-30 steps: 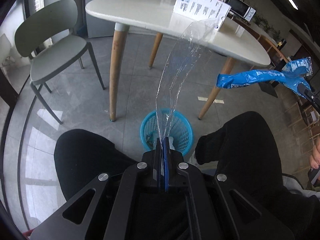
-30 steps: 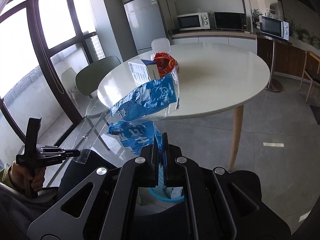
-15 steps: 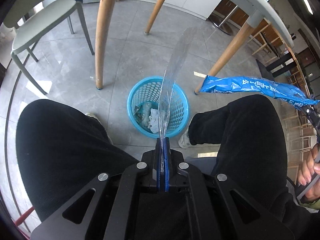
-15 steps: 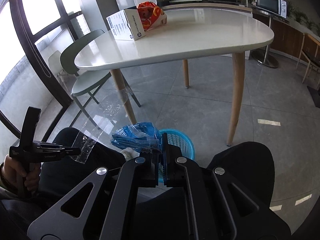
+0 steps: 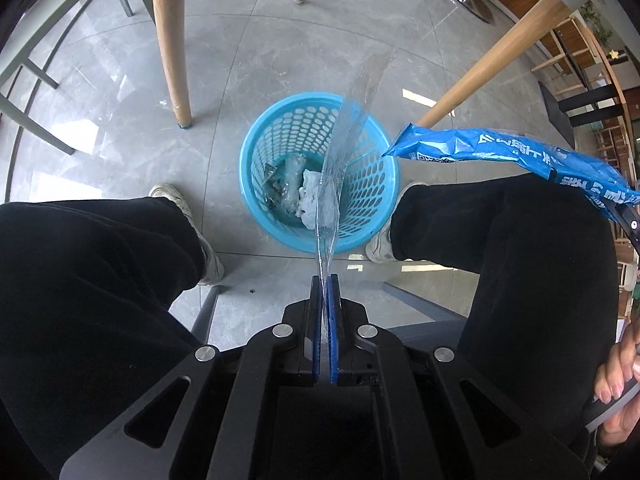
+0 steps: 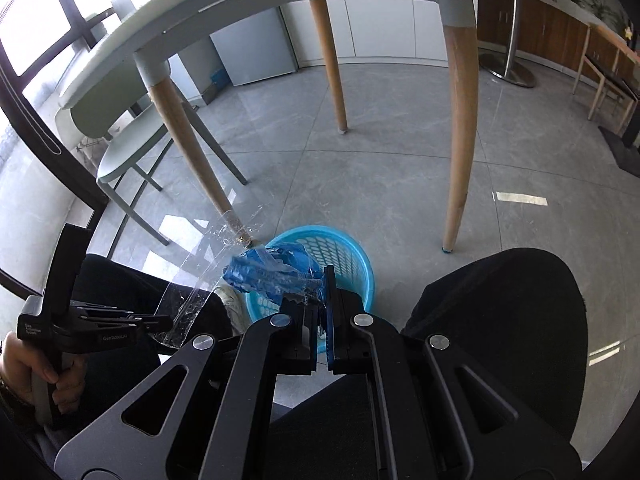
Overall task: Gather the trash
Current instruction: 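Carry the clear film and blue bag down over the blue wastebasket, then open the left tool over the basket while the right tool releases the blue bag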
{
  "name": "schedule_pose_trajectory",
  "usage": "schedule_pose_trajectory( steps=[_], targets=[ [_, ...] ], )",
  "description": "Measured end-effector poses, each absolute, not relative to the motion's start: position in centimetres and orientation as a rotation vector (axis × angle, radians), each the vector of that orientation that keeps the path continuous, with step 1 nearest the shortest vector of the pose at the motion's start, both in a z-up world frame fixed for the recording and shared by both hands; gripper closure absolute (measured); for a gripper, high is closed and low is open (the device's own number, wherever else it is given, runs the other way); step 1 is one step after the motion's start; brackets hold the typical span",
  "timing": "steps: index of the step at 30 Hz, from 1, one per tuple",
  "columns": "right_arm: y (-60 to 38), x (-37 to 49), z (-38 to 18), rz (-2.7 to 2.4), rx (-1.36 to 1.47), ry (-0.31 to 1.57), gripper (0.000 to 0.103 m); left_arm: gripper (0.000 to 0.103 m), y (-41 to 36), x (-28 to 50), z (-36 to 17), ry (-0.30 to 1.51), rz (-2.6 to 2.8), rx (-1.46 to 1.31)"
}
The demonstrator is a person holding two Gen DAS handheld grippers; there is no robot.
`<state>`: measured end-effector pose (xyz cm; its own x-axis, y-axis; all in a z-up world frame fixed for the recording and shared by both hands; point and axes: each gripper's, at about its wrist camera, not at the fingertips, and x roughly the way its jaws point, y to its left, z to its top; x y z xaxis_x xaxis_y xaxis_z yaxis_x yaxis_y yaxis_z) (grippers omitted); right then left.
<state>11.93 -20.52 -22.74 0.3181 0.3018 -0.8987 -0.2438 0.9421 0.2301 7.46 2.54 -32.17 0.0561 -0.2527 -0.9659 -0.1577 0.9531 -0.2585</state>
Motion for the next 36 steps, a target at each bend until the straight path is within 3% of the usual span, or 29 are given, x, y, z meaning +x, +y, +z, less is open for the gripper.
schedule_pose_trajectory(
  steps=[23,36],
  targets=[
    [-15.0,18.6,-35.0,0.258,-0.030,1.425,0.100,0.100,2.4,13.9,-43.3,1.756,0.044,-0.401],
    [-14.3,21.1,-41.5,0.205,0.014,1.553,0.100,0.101,3.4,16.3,-46.1,1.754,0.063,-0.406]
  ],
)
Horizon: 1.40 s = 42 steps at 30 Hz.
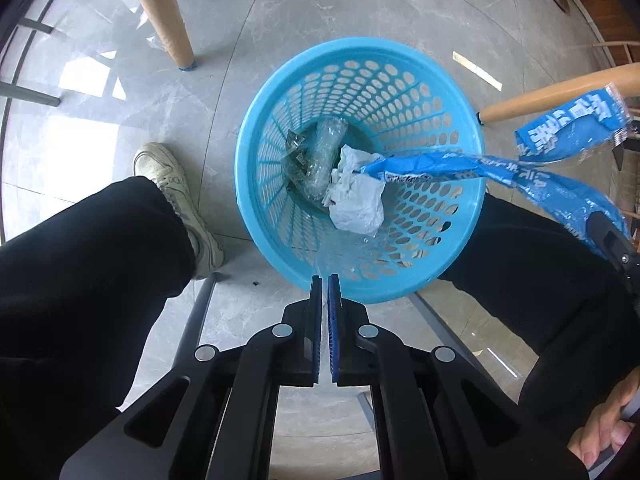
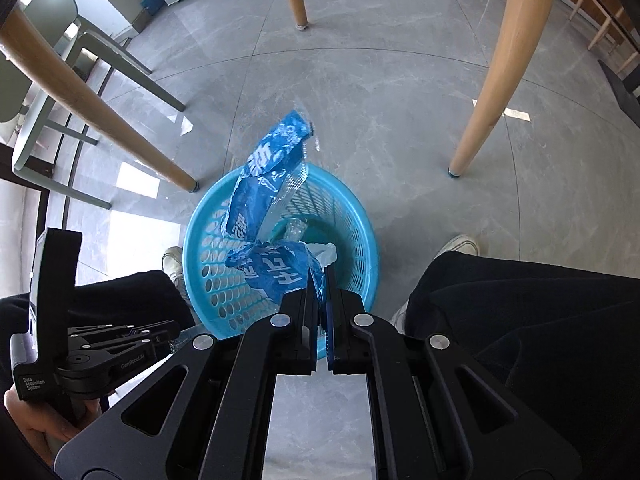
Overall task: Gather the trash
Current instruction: 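Open the left tool over the basket while the right tool releases the blue bag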
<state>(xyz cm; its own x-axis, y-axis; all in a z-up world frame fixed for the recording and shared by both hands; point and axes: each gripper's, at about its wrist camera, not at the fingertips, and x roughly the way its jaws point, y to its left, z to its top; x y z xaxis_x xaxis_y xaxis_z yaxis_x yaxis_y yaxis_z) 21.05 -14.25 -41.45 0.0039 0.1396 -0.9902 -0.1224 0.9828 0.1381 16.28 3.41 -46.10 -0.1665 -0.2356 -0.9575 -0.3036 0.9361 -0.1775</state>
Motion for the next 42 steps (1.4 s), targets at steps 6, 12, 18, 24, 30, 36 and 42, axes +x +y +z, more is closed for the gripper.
schedule_pose_trajectory(
  steps=[6,12,18,24,30,36,42],
  targets=[
    [-13.9,21.4,-42.5,0.204,-0.003,1.569,0.100,0.101,4.3,17.4,-45.6,1.689,0.057,-0.452],
    [-13.8,21.6,-43.1,0.199,-0.004,1.578,0.097,0.101,4.9,18.5,-44.3,1.584,0.028,-0.484],
    [-13.3,21.3,-43.5,0.218,-0.014,1.600,0.079,0.088,5.4,19.0,-44.0,1.559,0.035,-0.510],
    [-13.0,21.1,-43.3,0.243,-0.013,1.612,0.079,0.088,6.2,18.6,-43.1,1.539,0.052,-0.524],
    [-12.5,20.3,-41.3,0.284,0.002,1.572,0.073,0.081,6.8,17.1,-41.1,1.529,0.037,-0.553],
    [-12.3,19.3,-38.5,0.333,0.005,1.511,0.070,0.064,6.0,15.6,-37.7,1.467,0.029,-0.442],
    [-12.4,17.1,-35.1,0.367,-0.029,1.448,0.061,0.051,5.5,13.3,-34.2,1.414,0.046,-0.341]
  ],
)
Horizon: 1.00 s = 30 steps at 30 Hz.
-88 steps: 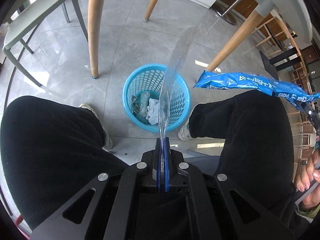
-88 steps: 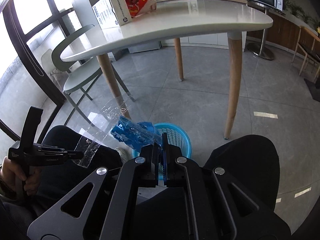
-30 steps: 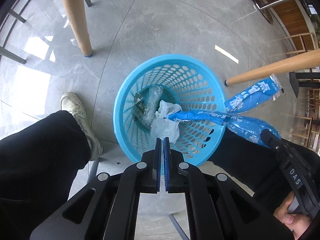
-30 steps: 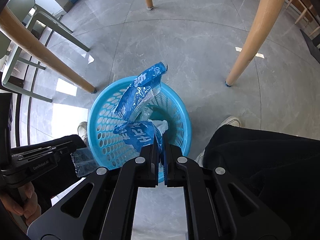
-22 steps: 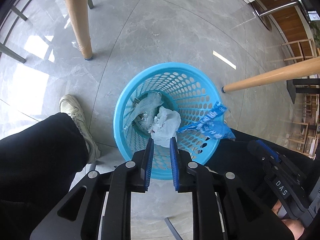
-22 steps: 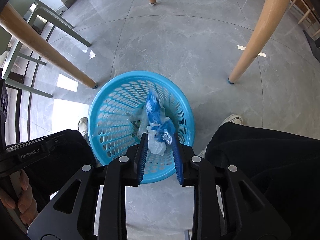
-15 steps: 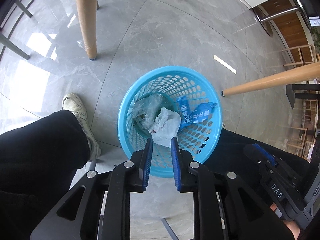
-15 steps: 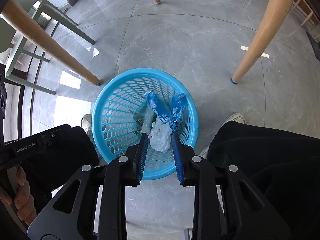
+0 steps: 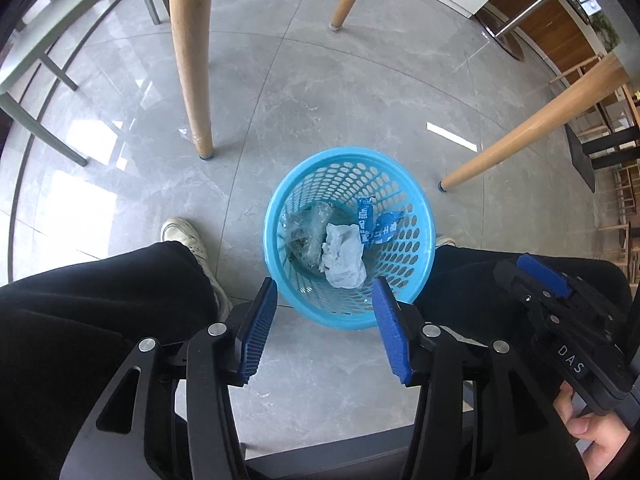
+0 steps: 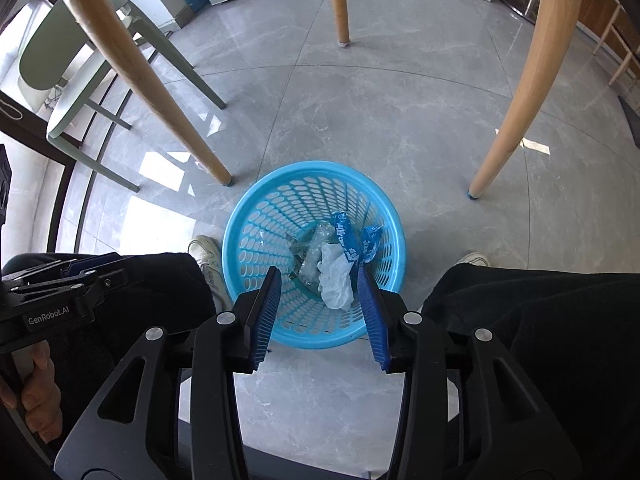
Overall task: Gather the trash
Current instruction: 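Raise both tools back toward the table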
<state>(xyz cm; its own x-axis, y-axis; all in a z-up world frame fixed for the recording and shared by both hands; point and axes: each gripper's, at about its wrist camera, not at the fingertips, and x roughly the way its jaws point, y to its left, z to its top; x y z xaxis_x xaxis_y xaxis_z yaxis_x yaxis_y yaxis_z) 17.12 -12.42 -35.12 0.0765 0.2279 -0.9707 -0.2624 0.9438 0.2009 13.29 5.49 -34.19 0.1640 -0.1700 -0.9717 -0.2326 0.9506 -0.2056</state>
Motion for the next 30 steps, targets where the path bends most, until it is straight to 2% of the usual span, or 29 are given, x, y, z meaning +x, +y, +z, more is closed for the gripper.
schedule_pose_trajectory(
  steps=[10,18,21,30],
  targets=[
    [-15.4,14.9,-29.1,0.403,0.062,1.341,0.051,0.040,4.8,9.5,-27.9,1.265,0.071,-0.244],
    [-17.4,12.6,-23.7,0.426,0.026,1.192,0.045,0.033,4.1,7.1,-21.3,1.113,0.062,-0.164],
    [-18.0,11.6,-21.1,0.442,0.000,1.120,0.039,0.030,3.8,6.2,-19.2,1.059,0.051,-0.144],
    [-19.8,10.0,-12.9,0.464,0.003,0.917,0.036,0.028,3.2,4.6,-13.5,0.925,0.046,-0.096]
  ],
)
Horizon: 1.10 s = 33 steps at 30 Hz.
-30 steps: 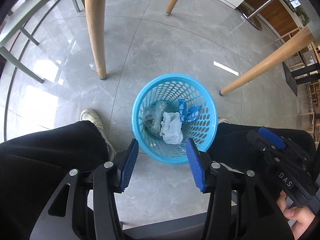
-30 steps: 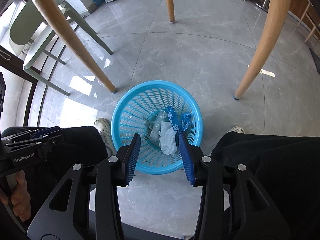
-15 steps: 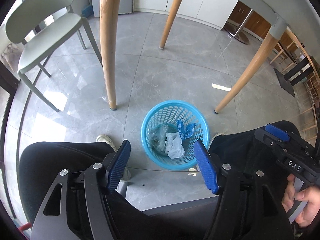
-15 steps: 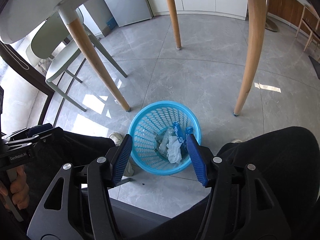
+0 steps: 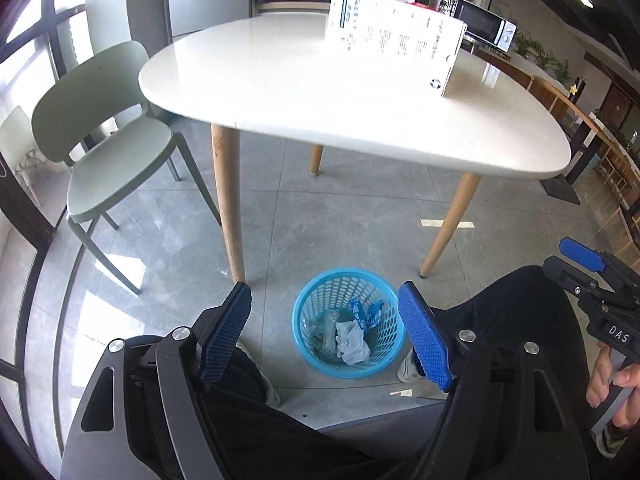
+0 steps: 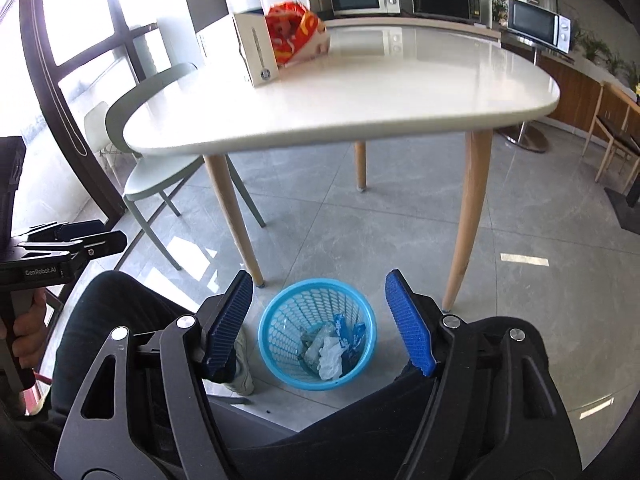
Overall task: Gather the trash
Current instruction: 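Raise both tools back toward the table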
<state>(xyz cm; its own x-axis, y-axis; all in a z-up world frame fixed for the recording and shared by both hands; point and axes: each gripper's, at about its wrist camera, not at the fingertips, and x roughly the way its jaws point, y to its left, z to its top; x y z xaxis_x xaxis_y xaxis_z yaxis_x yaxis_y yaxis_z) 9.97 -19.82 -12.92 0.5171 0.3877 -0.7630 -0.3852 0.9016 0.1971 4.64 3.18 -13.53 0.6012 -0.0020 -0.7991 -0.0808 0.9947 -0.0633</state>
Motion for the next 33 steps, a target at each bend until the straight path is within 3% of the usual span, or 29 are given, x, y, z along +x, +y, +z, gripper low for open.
schedule_pose_trajectory(
  steps=[15,18,33],
  targets=[
    [-20.2,12.1,-2.8,0.466,0.016,0.696,0.030,0.026,2.8,5.6,-3.5,0.700,0.044,-0.061],
    [-20.3,13.1,-1.5,0.472,0.016,0.670,0.025,0.026,2.7,6.3,-1.5,0.658,0.049,-0.055],
    [-18.8,20.7,-0.7,0.516,0.051,0.700,0.025,0.023,1.3,15.4,3.9,0.607,0.076,-0.023]
  ],
)
